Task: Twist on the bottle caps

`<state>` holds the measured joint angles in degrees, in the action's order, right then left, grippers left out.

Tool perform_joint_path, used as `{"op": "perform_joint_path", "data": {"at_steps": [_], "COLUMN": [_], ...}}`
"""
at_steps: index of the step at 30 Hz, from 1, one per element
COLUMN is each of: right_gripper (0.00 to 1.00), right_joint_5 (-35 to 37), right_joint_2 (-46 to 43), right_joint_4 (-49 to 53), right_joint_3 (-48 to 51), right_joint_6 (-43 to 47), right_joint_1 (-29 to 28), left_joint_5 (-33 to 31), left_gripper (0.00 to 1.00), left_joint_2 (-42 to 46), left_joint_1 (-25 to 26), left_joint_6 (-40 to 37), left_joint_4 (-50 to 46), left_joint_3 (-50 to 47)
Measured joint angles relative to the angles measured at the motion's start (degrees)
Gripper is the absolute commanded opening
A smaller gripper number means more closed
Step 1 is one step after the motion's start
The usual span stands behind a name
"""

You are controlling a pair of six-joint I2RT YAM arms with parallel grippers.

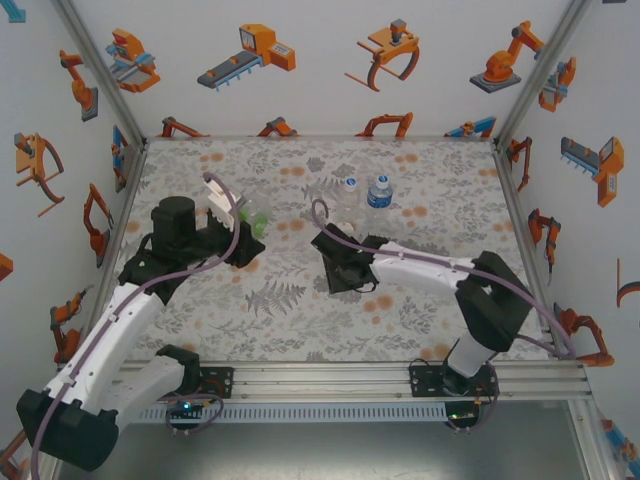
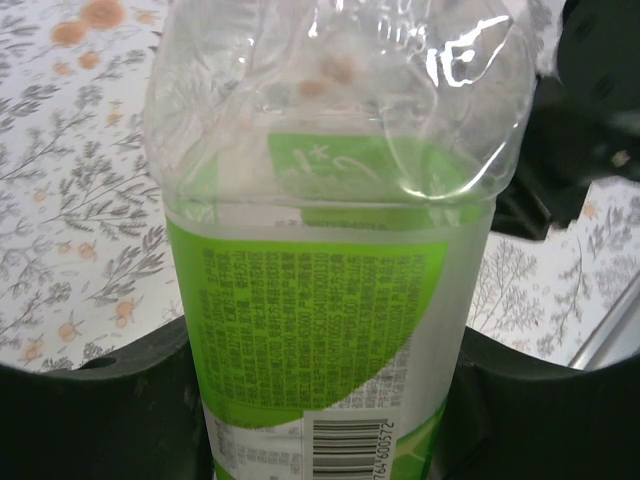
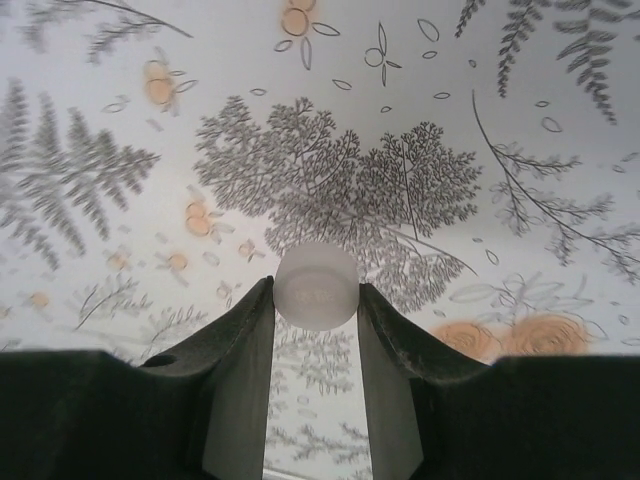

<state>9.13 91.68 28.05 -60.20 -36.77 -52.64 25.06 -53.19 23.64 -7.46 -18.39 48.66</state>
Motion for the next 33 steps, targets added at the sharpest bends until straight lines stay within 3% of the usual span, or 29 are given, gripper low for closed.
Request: {"op": "perform_joint_path", "data": {"at_steps": [5,11,19,23,33], "right_gripper": [0.15,0.1,0.09,0.01,0.0], "right_joint_5": [-1.09,-4.37,-17.29,-25.33,-40.83], "right_joint_2": [-12.44,-27.02,-42.12,-44.94,-41.53], "right_joint_4": [-1.4,-3.61,-7.34,-7.8,-9.94], "right_joint_3": [2.69,5.31,6.36,5.81,1.73], "right_joint_6": [6.73,17.33,33.05,40.09,51.65], "right_joint_1": [0.0,0.0,0.04,0.04,-0.13], "left_joint_5": [1.79,5.92,10.54,11.06,14.43], "left_gripper": [0.0,0.0,0.0,0.0,0.0], "left_joint_2": [-0.55,2.05,6.58,7.06,7.04], "left_joint_1": [5.84,8.68,13.33,14.8,16.15], "left_joint_6": [-7.26,-17.16,-30.32,-33.77,-36.2], "left_joint_4": [-2.38,-4.66,-6.32,-7.1,-7.82], "left_joint_3": [0.31,0.31,-1.66,-4.24,-5.29]}}
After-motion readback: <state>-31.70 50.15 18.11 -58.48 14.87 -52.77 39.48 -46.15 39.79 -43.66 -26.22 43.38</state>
